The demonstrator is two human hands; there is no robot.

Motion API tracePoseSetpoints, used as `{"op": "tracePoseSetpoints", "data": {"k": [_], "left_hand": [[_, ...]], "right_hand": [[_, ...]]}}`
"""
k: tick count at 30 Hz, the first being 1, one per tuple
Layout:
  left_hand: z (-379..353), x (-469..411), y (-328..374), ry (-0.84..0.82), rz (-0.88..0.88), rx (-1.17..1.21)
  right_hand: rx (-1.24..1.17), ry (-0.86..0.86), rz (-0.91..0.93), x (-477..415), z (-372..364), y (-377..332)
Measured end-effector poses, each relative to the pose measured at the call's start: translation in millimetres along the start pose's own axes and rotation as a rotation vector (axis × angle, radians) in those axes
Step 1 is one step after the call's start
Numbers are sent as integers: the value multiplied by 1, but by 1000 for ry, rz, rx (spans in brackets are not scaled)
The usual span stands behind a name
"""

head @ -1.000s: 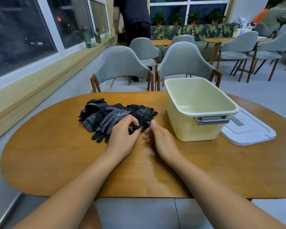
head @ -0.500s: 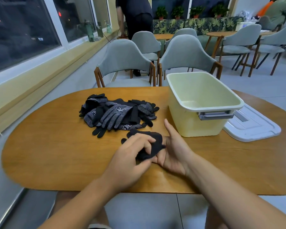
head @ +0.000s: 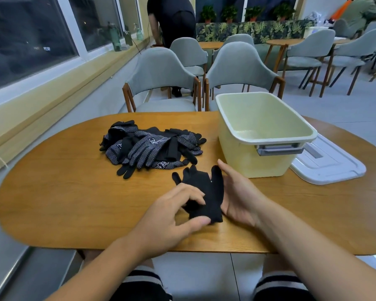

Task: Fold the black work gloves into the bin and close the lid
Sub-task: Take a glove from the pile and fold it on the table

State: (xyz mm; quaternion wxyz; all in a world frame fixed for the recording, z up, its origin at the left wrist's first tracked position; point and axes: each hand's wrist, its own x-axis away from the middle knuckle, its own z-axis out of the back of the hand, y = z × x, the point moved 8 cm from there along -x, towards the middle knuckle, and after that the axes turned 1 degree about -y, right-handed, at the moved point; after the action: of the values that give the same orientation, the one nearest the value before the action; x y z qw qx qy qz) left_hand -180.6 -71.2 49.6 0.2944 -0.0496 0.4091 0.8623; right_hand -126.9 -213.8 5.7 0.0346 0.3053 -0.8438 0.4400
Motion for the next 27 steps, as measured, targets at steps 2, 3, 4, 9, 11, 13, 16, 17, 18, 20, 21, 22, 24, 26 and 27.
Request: {"op": "tracePoseSetpoints", "data": {"k": [2, 3, 4, 9, 11, 13, 16, 17, 18, 20, 21, 22, 24, 26, 27], "left_hand": [[5, 3, -2, 47, 55, 35], [10, 4, -4, 93, 78, 34], [16, 5, -6, 142, 94, 24], [39, 1, -15, 289, 127, -63], [42, -4, -21, 283, 146, -66], [45, -8, -30, 271, 173, -54], [40, -12, -37, 216, 195, -24], [38, -12, -37, 199, 191, -21], [36, -11, -37, 187, 182, -20], [32, -10, -34, 173, 158, -30], [31, -8, -31, 170, 147, -47], [31, -7, -28, 174, 132, -71], [33, -5, -18, 198, 100, -110], [35, -2, -8, 219, 81, -125], [36, -1, -2, 223, 75, -131]], "right_hand": [[25, 4, -11, 4, 0, 3], [39, 7, -19, 7, 0, 4], [56, 11, -29, 10, -1, 6], [111, 9, -90, 22, -2, 15], [93, -26, -111, 27, -6, 18], [75, -61, -123, 31, -10, 19], [67, -57, -134, 33, -10, 21], [71, -48, -131, 34, -9, 22], [68, -51, -131, 35, -9, 22], [62, -71, -117, 38, -12, 23], [50, -78, -108, 40, -13, 23], [34, -91, -101, 41, -14, 24], [6, -121, -96, 46, -21, 25], [-33, -150, -96, 50, -26, 26], [-49, -160, -95, 52, -28, 26]]}}
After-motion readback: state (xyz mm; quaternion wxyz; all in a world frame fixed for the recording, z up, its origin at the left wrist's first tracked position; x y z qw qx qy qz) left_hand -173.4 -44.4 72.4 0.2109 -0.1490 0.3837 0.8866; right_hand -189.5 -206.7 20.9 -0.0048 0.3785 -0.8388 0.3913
